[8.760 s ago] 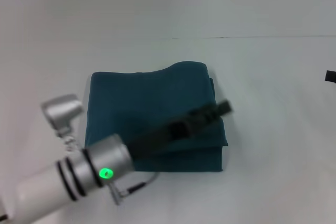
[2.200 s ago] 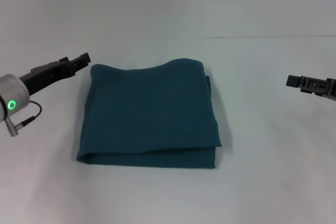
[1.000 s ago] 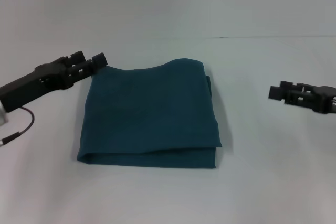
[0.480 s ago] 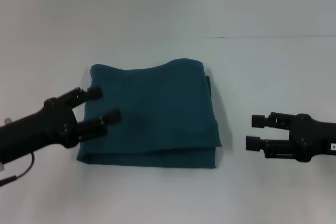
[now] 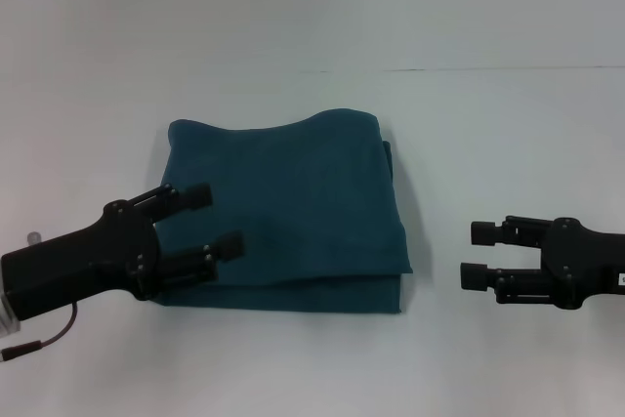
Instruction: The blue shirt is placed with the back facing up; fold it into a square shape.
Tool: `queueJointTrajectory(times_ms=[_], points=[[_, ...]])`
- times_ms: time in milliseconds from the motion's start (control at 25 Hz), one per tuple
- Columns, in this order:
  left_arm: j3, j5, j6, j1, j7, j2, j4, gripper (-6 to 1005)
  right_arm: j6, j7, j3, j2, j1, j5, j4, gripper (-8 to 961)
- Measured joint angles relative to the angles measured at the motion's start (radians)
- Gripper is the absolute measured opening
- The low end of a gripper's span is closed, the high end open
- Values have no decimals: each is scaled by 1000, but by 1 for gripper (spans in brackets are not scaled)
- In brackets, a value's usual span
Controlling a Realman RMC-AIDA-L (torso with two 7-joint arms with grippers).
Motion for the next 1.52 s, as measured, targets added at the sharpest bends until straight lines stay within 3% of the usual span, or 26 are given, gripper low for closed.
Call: queueJointTrajectory(times_ms=[760, 1520], points=[[4, 2, 3, -2, -1, 0, 0, 903, 1, 20, 4, -3, 0, 0, 0, 846], [15, 10, -7, -25, 2, 3, -6, 903, 2, 92, 0, -28, 13, -2, 0, 837]])
